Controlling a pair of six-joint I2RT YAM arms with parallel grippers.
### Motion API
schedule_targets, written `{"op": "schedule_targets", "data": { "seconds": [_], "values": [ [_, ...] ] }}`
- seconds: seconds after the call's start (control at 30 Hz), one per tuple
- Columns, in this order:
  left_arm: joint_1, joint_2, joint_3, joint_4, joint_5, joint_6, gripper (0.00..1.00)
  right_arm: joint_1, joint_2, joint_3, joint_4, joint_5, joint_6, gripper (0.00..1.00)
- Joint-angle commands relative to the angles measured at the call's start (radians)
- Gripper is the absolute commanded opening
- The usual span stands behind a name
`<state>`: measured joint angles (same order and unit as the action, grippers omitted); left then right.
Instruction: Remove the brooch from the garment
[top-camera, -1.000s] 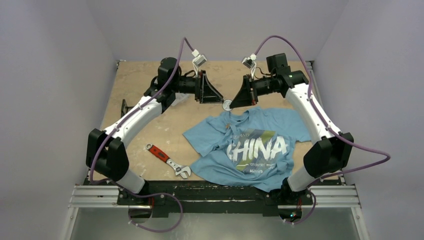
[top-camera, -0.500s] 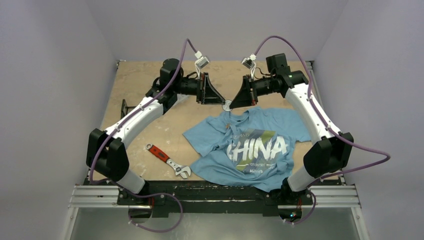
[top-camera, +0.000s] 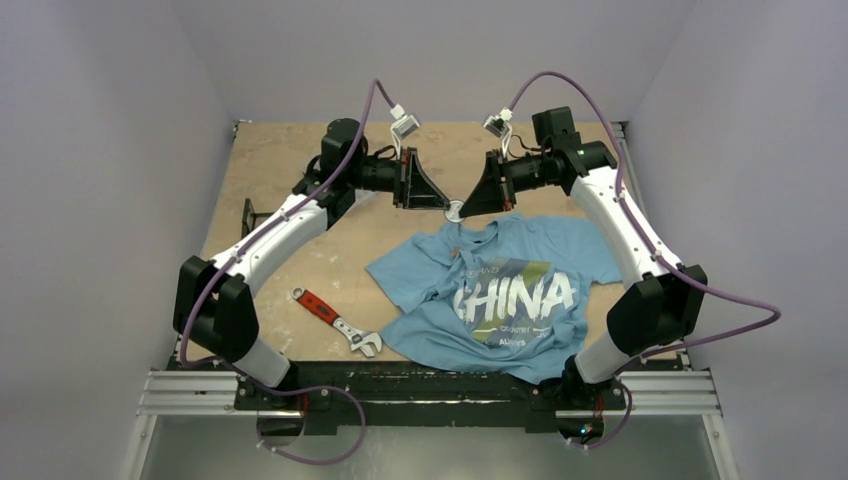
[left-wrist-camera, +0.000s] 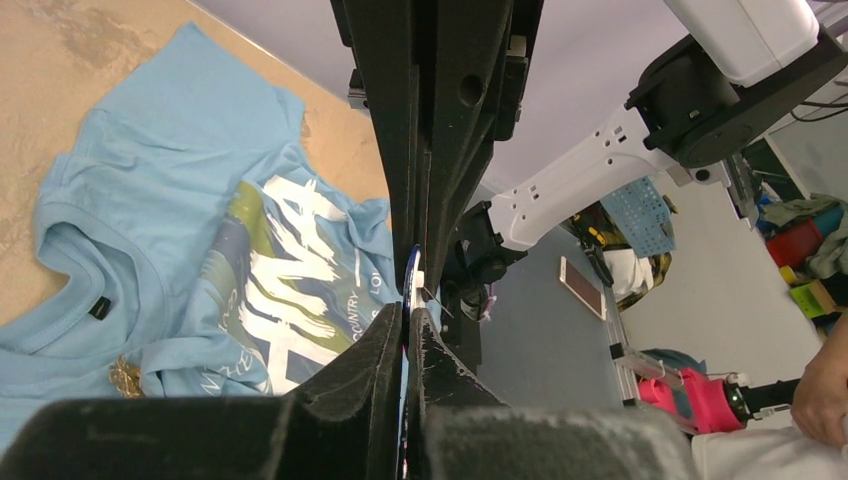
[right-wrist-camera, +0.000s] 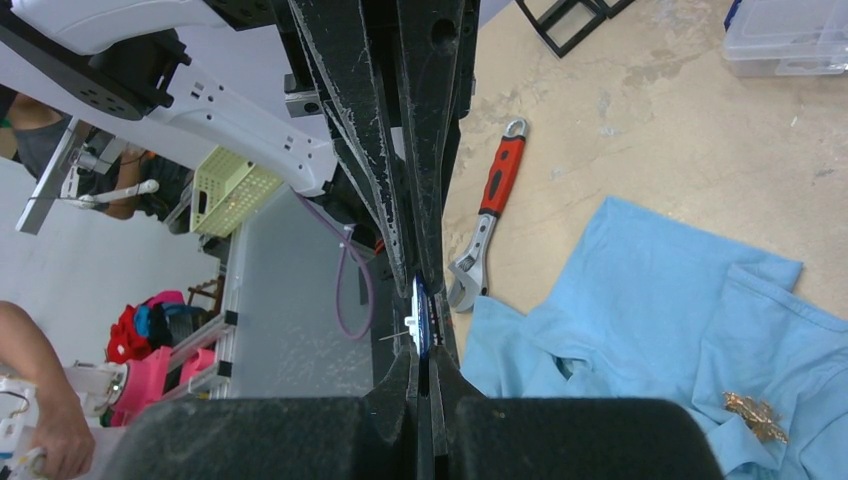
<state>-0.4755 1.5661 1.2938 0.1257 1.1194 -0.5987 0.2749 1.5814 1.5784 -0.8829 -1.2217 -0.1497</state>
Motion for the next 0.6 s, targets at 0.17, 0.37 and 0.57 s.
{"op": "schedule_targets", "data": {
  "seconds": [0.17, 0.37, 0.57],
  "values": [
    [0.009, 0.007, -0.046, 0.186, 0.031, -0.155, 0.00, 0.004, -0.033, 0.017, 0.016, -0.019, 0.013, 0.22],
    [0.013, 0.009, -0.056, 0.224, 0.029, -0.184, 0.00, 0.004, -0.038, 0.010, 0.015, -0.011, 0.014, 0.23],
    [0.020, 0.009, -0.062, 0.244, 0.032, -0.196, 0.00, 0.004, -0.042, 0.005, 0.008, -0.008, 0.008, 0.22]
  ]
}}
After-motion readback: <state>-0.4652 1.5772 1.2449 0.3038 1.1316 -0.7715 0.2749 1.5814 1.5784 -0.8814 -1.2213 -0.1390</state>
